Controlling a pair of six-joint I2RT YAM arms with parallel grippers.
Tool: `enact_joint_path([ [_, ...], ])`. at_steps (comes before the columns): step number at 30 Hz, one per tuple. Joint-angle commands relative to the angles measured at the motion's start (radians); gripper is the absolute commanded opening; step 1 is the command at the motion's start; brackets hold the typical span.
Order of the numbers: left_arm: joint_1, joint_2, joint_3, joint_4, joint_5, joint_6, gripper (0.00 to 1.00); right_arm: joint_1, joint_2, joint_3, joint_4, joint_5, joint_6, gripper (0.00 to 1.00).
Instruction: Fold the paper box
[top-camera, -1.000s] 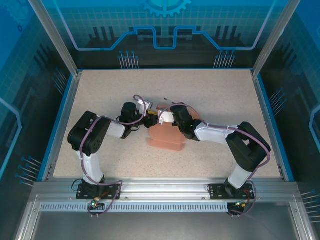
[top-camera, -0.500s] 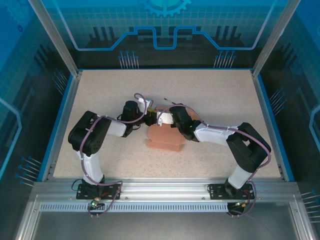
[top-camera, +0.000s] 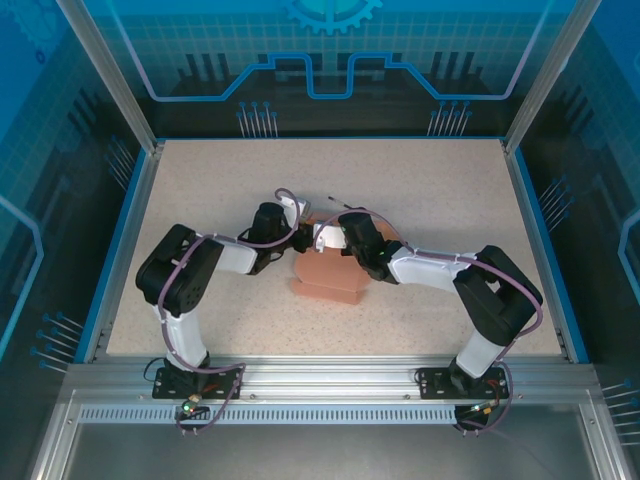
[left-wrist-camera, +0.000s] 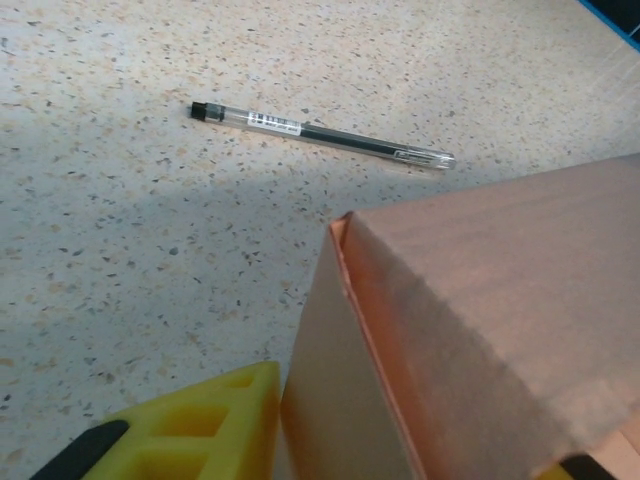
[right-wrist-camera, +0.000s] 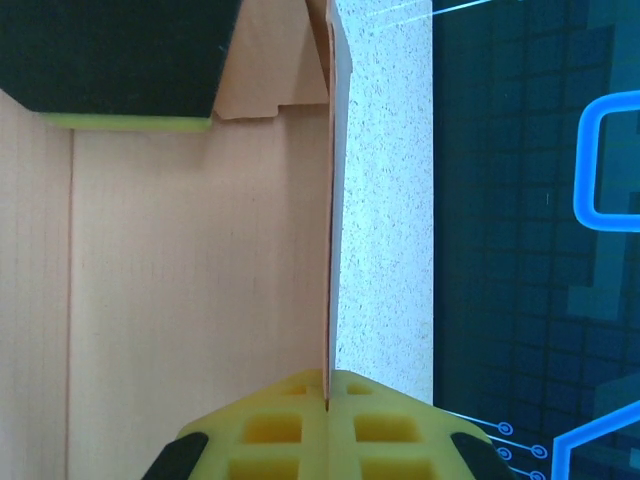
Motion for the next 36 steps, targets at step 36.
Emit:
enact_joint_path([
  [36, -0.028, -0.089, -0.009, -0.042, -0.249, -0.077, 0.26, 0.038, -0.05, -0.037, -0.07, 0.045, 0.179, 0.0],
])
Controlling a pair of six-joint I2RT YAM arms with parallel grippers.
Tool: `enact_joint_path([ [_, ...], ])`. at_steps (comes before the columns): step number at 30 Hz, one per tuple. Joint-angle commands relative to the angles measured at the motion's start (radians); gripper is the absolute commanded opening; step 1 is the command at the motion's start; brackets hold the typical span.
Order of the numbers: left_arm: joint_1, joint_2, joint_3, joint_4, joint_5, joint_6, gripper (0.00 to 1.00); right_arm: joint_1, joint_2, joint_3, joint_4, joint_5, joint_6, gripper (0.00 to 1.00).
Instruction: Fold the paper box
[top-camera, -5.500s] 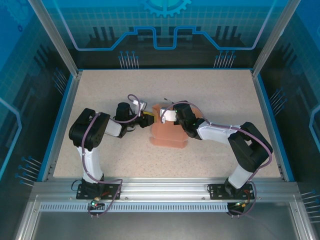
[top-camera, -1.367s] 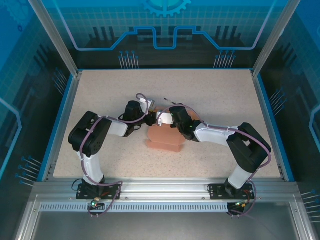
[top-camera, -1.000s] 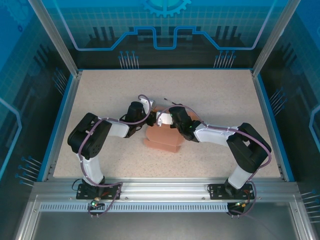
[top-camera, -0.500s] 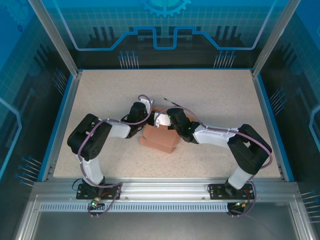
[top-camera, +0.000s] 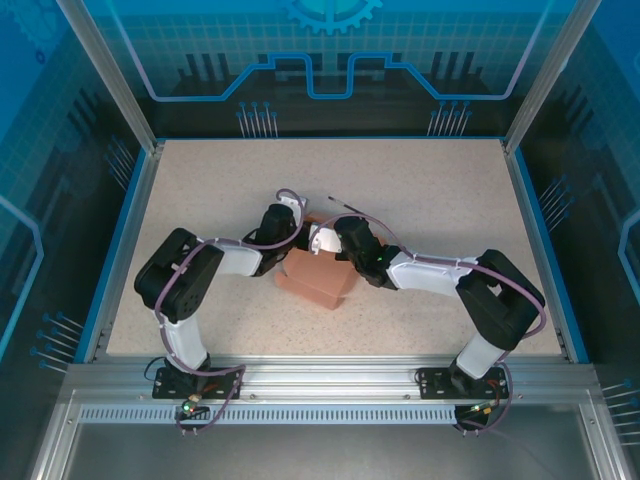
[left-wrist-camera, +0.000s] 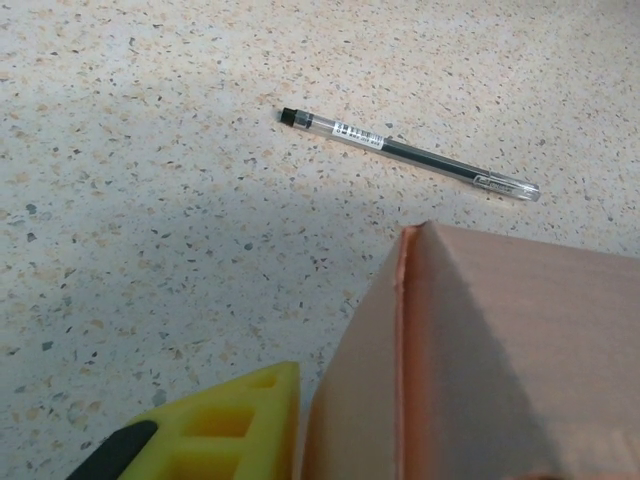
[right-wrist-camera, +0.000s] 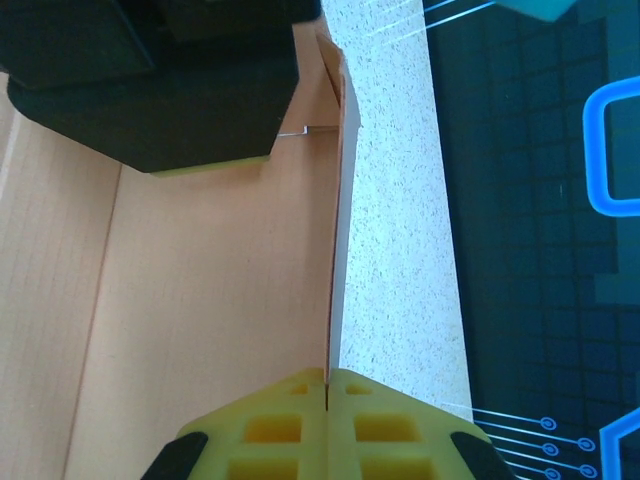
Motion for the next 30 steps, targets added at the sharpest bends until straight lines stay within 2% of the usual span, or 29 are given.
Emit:
enact_joint_path([
  [1, 0.029, -0.058, -0.026, 0.037, 0.004, 0.016, 0.28, -0.009, -0.025, -0.017, -0.064, 0.033, 0.033, 0.0],
  [8, 0.029, -0.093, -0.066, 0.052, 0.06, 0.039, 0.46, -0.018, -0.026, -0.014, -0.069, 0.046, 0.043, 0.0],
  [17, 0.028, -0.113, -0.091, 0.049, 0.111, 0.068, 0.56, -0.022, -0.026, -0.014, -0.073, 0.051, 0.045, 0.0],
  [22, 0.029, -0.091, -0.084, 0.056, 0.111, 0.086, 0.55, -0.022, -0.029, -0.014, -0.077, 0.043, 0.047, 0.0],
  [30, 0.038, -0.04, -0.017, 0.066, 0.178, 0.109, 0.45, -0.02, -0.039, -0.013, -0.09, 0.013, 0.051, 0.0],
])
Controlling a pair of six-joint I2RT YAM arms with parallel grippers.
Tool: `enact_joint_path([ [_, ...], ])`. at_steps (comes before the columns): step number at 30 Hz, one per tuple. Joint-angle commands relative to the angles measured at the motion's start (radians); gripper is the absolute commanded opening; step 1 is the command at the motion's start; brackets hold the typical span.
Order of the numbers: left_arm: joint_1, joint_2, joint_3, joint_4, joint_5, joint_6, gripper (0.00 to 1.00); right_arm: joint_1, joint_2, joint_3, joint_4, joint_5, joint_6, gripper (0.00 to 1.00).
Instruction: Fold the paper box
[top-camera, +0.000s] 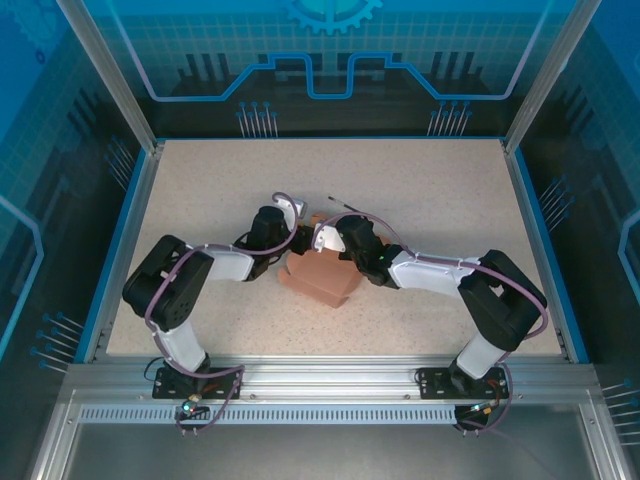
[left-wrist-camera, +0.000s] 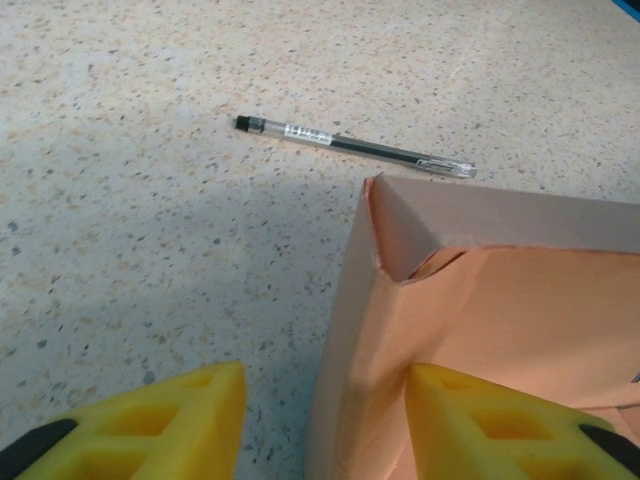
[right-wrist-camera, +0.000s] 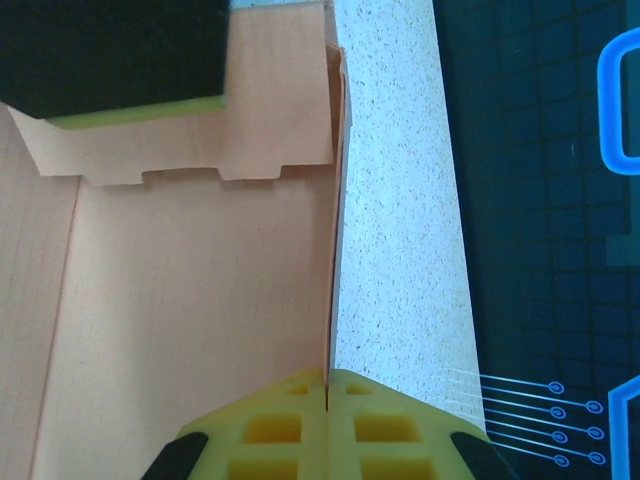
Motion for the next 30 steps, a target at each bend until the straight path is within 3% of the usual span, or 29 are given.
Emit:
enact_joint_path([
  [1, 0.018, 0.033, 0.052, 0.024, 0.064, 0.018, 0.43, -0.006, -0.034, -0.014, -0.041, -0.026, 0.016, 0.0],
  [10, 0.024, 0.067, 0.091, -0.019, 0.071, 0.004, 0.39, -0.002, -0.039, -0.013, -0.042, -0.046, 0.021, 0.0],
  [30, 0.016, 0.088, 0.094, -0.014, -0.051, -0.049, 0.31, 0.022, -0.076, -0.014, -0.091, -0.11, 0.084, 0.0],
])
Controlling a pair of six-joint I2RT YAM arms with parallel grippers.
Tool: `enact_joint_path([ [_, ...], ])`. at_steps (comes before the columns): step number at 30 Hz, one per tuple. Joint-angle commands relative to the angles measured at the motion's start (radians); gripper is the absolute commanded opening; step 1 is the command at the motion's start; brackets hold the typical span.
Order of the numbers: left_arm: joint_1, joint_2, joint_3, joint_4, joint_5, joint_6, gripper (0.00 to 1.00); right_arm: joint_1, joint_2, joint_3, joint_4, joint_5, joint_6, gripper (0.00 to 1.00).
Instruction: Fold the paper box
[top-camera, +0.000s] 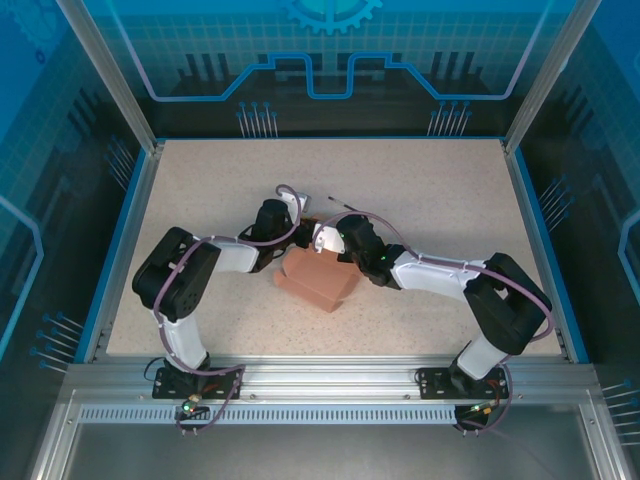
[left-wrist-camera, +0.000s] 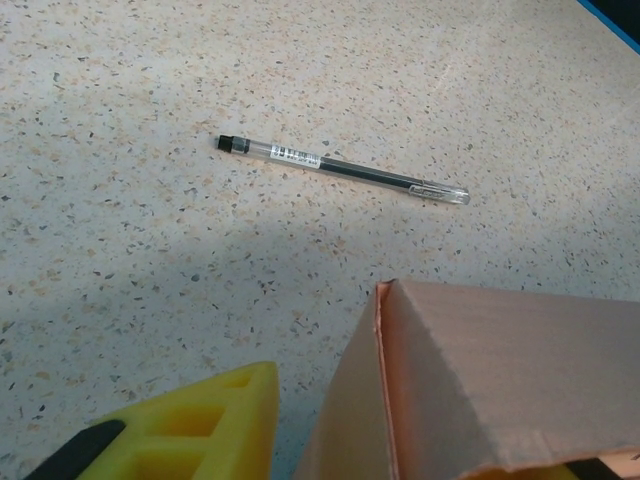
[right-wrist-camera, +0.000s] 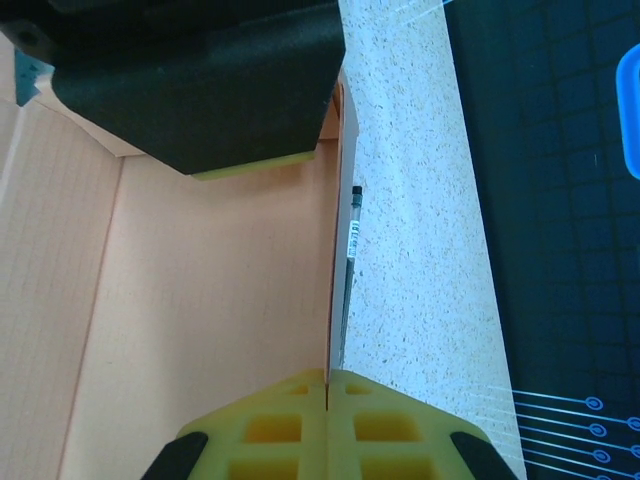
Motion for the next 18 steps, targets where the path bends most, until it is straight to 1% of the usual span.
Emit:
enact_joint_path([
  [1, 0.004, 0.017, 0.012, 0.001, -0.096, -0.014, 0.3, 0.016, -0.046, -0.014, -0.052, -0.047, 0.025, 0.0],
  [4, -0.008, 0.015, 0.009, -0.004, -0.146, -0.011, 0.26, 0.016, -0.052, -0.015, -0.06, -0.063, 0.04, 0.0],
  [7, -0.018, 0.004, -0.002, -0.003, -0.226, -0.029, 0.22, 0.017, -0.052, -0.016, -0.073, -0.067, 0.051, 0.0],
  [11, -0.026, -0.013, -0.016, -0.009, -0.326, -0.063, 0.19, 0.027, -0.055, -0.026, -0.079, -0.073, 0.07, 0.0],
  [15, -0.033, -0.02, -0.019, -0.021, -0.397, -0.085, 0.17, 0.036, -0.063, -0.041, -0.08, -0.074, 0.08, 0.0],
  [18, -0.046, -0.02, -0.009, -0.041, -0.454, -0.088, 0.13, 0.042, -0.066, -0.048, -0.081, -0.075, 0.085, 0.0],
])
